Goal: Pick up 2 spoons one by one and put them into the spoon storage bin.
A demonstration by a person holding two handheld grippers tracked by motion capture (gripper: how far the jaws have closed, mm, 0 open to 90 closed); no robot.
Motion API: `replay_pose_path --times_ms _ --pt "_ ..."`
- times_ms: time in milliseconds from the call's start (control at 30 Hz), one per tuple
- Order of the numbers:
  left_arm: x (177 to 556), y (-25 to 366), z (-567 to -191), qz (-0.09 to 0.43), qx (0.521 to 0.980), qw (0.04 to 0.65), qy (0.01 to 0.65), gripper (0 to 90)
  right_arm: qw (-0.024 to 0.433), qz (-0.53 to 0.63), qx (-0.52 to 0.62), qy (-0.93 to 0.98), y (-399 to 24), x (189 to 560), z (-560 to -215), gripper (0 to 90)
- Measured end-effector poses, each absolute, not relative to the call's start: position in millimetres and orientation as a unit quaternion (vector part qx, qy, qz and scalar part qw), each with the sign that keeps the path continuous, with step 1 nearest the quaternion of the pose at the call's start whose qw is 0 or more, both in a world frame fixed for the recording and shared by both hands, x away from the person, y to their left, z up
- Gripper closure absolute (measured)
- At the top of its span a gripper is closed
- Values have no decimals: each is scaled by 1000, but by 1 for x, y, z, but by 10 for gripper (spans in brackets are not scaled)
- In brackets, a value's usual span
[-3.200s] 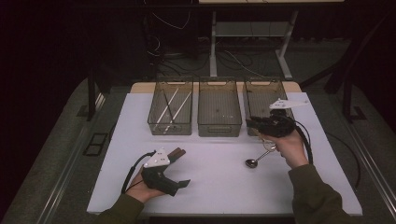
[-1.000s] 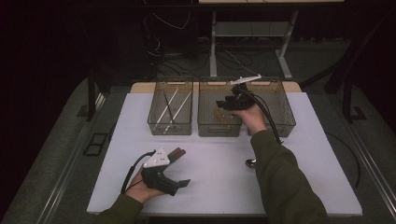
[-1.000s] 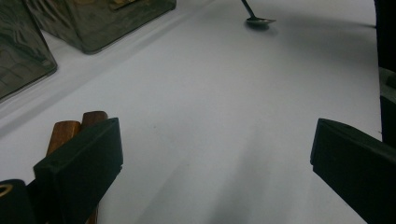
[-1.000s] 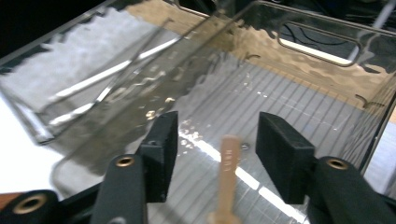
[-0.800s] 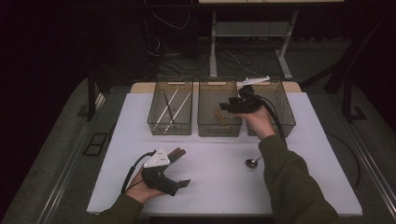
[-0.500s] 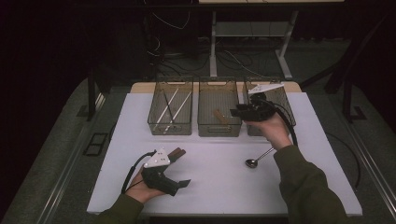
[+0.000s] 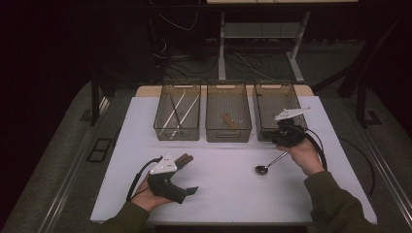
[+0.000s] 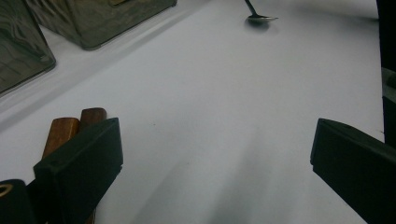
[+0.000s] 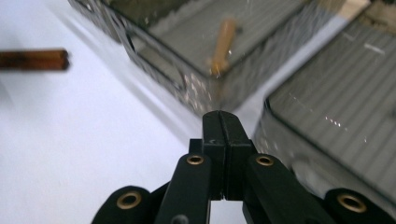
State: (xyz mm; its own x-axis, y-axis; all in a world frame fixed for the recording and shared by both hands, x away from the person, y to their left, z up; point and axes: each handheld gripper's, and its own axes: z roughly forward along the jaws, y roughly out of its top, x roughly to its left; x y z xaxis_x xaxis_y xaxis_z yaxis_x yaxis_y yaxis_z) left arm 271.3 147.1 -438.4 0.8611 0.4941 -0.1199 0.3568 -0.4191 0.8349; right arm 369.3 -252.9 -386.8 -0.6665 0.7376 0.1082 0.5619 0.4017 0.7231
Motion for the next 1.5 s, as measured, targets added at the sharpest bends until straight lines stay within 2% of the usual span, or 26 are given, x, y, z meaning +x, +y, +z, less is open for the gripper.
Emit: replay_pose_path --times_ms 433,767,1500 --pt "271 147 -439 72 840 473 255 11 98 325 400 851 -268 355 -418 900" --pt "271 147 -439 73 841 472 254 11 105 283 402 864 -274 351 -435 900" --pt "270 146 -439 72 841 472 254 11 110 261 397 873 -275 347 -437 900"
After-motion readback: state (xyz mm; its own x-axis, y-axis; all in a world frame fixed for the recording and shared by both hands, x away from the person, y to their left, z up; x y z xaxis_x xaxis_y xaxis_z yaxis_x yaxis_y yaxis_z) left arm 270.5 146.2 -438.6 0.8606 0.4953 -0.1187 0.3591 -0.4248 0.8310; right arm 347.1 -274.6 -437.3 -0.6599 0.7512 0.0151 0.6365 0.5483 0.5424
